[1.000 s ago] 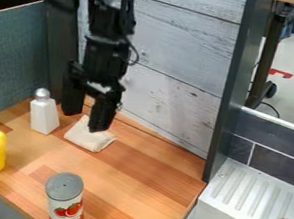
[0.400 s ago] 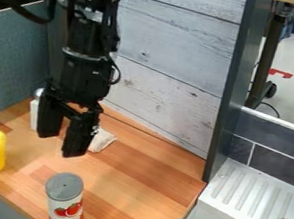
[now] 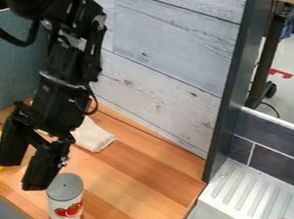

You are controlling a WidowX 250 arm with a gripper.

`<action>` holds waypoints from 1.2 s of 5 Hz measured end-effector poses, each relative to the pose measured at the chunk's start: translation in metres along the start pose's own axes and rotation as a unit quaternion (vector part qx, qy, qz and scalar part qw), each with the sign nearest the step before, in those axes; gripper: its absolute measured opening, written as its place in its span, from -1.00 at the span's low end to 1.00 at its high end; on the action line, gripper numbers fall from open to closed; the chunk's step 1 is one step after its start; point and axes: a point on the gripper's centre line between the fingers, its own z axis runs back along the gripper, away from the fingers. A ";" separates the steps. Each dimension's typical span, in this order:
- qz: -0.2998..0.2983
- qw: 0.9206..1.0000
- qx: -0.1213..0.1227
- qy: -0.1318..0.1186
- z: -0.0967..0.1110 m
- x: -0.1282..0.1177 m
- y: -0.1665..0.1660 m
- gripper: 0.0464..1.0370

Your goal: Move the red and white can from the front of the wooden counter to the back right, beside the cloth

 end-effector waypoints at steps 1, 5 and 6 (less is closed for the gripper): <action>0.006 1.000 -0.006 0.020 -0.008 -0.010 -0.004 0.93; -0.034 0.999 -0.022 0.014 -0.065 0.027 0.002 0.93; -0.050 0.998 -0.027 -0.013 -0.061 0.045 -0.002 0.93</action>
